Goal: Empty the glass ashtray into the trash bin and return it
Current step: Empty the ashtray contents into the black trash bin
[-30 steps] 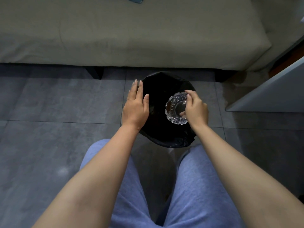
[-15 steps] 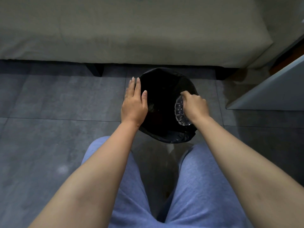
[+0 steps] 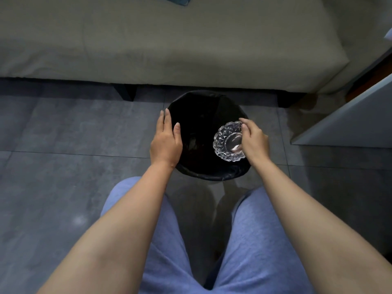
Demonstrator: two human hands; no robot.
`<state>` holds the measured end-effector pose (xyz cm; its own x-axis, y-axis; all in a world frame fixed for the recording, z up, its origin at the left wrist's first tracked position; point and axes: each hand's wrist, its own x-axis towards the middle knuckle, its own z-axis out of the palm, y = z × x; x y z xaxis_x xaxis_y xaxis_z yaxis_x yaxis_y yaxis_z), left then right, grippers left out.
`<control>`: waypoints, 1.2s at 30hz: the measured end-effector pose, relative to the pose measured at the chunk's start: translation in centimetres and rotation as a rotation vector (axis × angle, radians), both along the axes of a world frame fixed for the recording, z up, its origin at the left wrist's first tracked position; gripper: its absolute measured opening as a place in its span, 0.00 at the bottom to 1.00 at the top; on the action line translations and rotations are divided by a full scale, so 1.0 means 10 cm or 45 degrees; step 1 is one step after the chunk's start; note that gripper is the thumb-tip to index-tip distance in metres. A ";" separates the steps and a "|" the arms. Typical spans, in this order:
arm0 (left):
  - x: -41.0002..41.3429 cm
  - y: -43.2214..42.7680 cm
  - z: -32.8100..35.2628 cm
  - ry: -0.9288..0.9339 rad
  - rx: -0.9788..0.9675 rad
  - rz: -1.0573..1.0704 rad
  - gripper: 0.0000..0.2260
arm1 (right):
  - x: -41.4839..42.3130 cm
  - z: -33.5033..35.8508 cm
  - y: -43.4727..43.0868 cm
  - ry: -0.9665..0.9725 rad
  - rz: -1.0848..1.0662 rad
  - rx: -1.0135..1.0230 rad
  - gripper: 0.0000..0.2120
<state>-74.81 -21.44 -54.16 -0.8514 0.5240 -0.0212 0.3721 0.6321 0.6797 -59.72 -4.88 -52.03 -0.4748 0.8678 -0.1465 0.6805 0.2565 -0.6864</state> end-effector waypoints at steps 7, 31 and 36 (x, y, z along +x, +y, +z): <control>0.04 -0.15 -0.13 -0.108 -0.090 0.055 0.27 | 0.04 -0.09 -0.07 0.155 -0.094 -0.096 0.16; 0.43 0.53 0.31 -0.955 0.686 0.058 0.23 | -0.20 0.12 -0.36 0.593 -0.263 -0.473 0.16; 0.42 0.56 0.27 -1.060 0.829 0.238 0.22 | -0.28 0.09 -0.43 0.714 -0.312 -0.672 0.18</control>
